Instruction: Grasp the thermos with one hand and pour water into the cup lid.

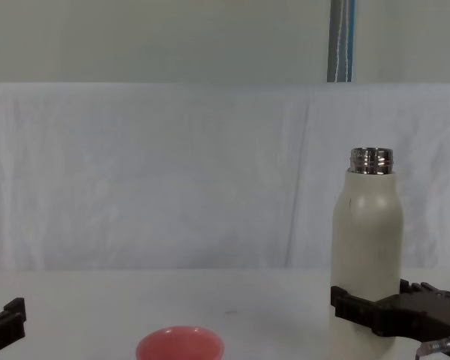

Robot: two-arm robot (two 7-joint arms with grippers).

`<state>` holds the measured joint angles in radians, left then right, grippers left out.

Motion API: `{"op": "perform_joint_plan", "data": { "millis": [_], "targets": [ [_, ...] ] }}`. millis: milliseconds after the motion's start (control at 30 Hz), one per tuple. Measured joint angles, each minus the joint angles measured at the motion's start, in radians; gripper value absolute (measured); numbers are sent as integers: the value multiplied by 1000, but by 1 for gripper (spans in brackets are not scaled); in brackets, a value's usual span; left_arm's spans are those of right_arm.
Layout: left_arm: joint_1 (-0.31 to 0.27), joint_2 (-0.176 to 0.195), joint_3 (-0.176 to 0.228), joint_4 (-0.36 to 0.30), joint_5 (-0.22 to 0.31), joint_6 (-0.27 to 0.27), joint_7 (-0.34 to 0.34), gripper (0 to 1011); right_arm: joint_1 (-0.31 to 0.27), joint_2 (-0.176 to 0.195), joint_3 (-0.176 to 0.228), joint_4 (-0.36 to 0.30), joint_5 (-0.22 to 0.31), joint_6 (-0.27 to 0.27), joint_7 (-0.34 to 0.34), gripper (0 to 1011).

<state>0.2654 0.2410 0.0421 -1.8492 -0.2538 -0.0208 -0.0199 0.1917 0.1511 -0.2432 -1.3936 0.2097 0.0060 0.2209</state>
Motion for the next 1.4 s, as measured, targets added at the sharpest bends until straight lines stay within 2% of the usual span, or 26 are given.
{"op": "perform_joint_plan", "data": {
  "millis": [400,900,1033,1400],
  "targets": [
    [0,0,0,0,0,0,0,1001,25,-16,3,39,1,-11,0,1002],
    [0,0,0,0,0,0,0,1001,24,-17,4,39,3,-12,-2,1002],
    [0,0,0,0,0,0,0,1001,24,-16,4,39,3,-12,-2,957],
    [0,0,0,0,0,0,0,1001,23,-15,4,37,3,-10,-2,952]
  ]
}}
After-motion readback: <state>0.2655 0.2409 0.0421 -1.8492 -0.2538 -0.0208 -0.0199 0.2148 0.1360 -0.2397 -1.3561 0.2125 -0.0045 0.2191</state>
